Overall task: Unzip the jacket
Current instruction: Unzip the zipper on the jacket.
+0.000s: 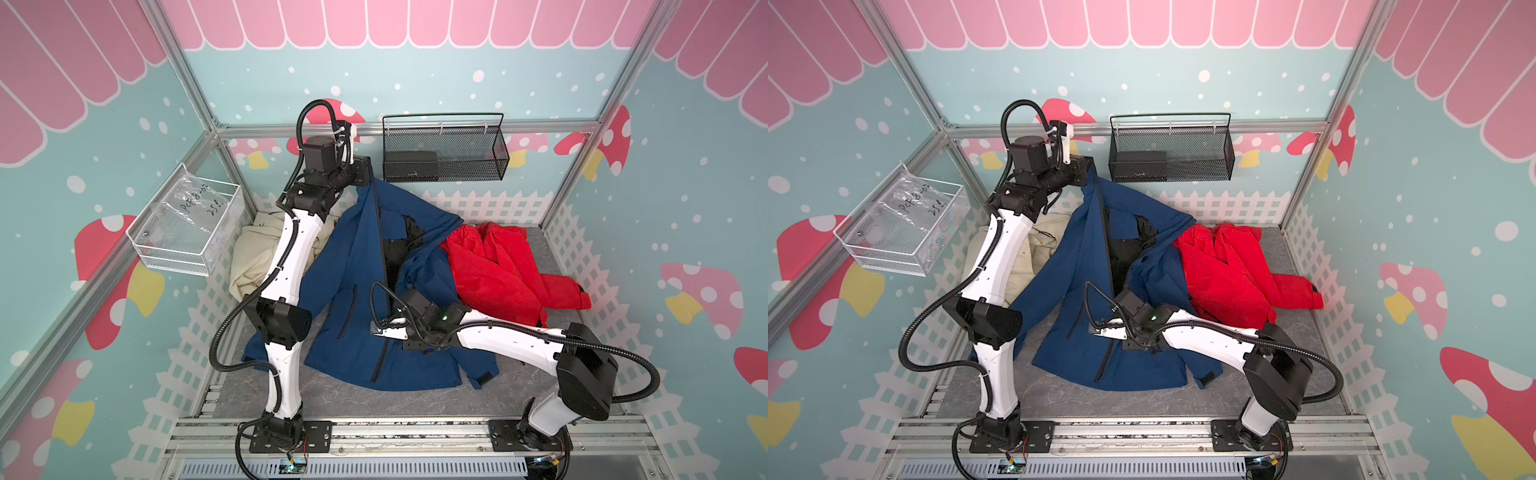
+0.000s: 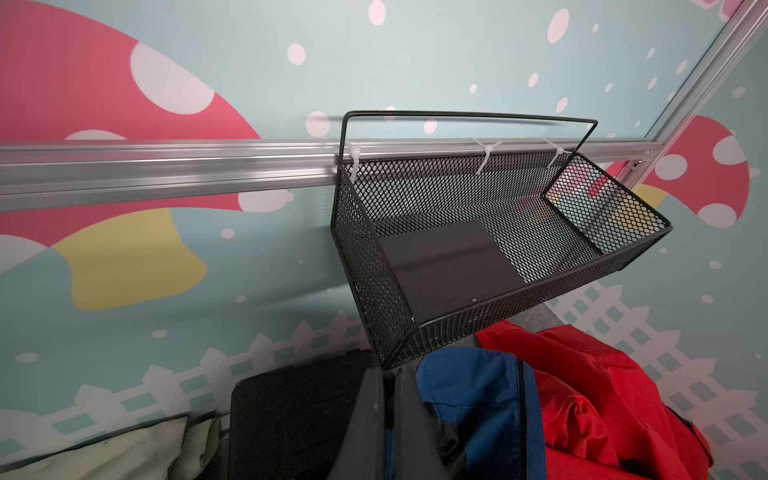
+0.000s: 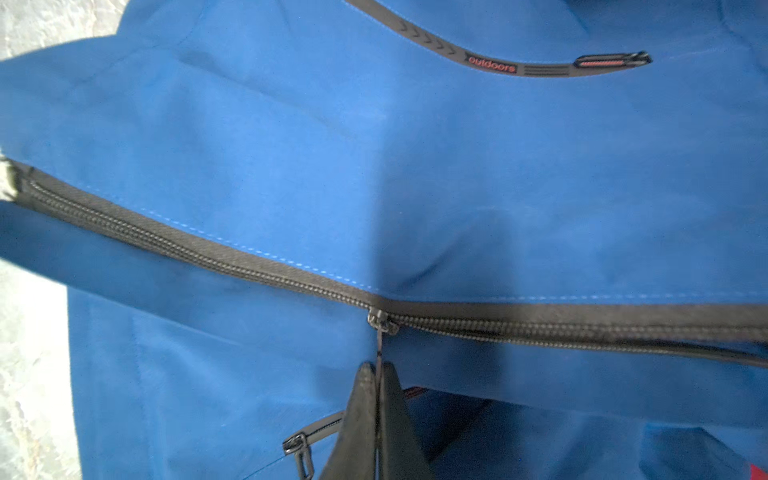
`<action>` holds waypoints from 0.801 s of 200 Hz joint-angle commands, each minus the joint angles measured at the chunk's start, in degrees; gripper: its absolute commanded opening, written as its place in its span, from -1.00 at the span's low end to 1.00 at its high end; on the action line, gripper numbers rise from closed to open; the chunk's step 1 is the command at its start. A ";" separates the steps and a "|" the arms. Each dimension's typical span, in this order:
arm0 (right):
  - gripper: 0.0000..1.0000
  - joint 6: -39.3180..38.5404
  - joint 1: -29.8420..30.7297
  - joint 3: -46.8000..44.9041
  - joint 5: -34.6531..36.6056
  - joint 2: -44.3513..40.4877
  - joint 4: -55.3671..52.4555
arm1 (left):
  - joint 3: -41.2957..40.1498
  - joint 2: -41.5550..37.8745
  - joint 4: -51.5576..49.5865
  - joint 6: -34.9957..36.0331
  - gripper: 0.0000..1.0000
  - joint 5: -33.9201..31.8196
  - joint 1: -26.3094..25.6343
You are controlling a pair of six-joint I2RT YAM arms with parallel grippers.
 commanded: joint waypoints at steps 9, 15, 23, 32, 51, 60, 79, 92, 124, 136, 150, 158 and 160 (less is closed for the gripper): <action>-1.00 0.57 1.35 -1.56 -2.67 -0.75 -5.65 | 3.41 -0.02 8.27 -1.58 -1.00 -1.65 1.15; -1.00 0.66 1.41 -1.56 -2.77 -0.67 -5.73 | 3.54 0.04 8.32 -1.67 -1.00 -1.61 1.15; -1.00 0.86 1.52 -1.56 -2.95 -0.54 -5.77 | 3.67 0.23 8.30 -1.82 -1.00 -1.58 1.10; -1.00 1.03 1.62 -1.56 -3.12 -0.47 -5.87 | 3.76 0.36 8.32 -1.82 -1.00 -1.58 1.15; -1.00 1.63 1.89 -1.64 -3.62 -0.30 -6.26 | 3.93 0.53 8.41 -1.83 -1.00 -1.57 1.15; -1.00 1.76 2.14 -1.72 -3.85 -0.13 -6.43 | 3.96 0.62 8.58 -1.95 -1.00 -1.69 1.15; -1.00 2.10 2.55 -1.90 -4.11 0.29 -6.80 | 3.89 0.70 8.93 -2.07 -1.00 -1.74 1.15; -1.00 2.28 2.82 -2.07 -4.32 0.52 -6.98 | 3.90 0.70 9.11 -2.01 -1.00 -1.80 1.15; -1.00 2.69 3.29 -2.76 -5.17 0.54 -7.16 | 3.94 0.79 9.62 -1.93 -1.00 -2.22 1.15; -1.00 3.02 3.61 -3.00 -5.58 0.48 -7.24 | 3.95 0.80 9.83 -1.96 -1.00 -2.42 1.17; -1.00 3.29 3.81 -3.30 -6.19 0.52 -7.24 | 3.94 0.79 10.15 -1.95 -1.00 -2.69 1.24; -1.00 3.51 3.97 -3.40 -6.50 0.48 -7.24 | 3.94 0.79 10.29 -2.00 -1.00 -2.92 1.24; -1.00 3.50 4.06 -3.47 -6.54 0.52 -7.24 | 3.94 0.79 10.35 -2.02 -1.00 -2.95 1.24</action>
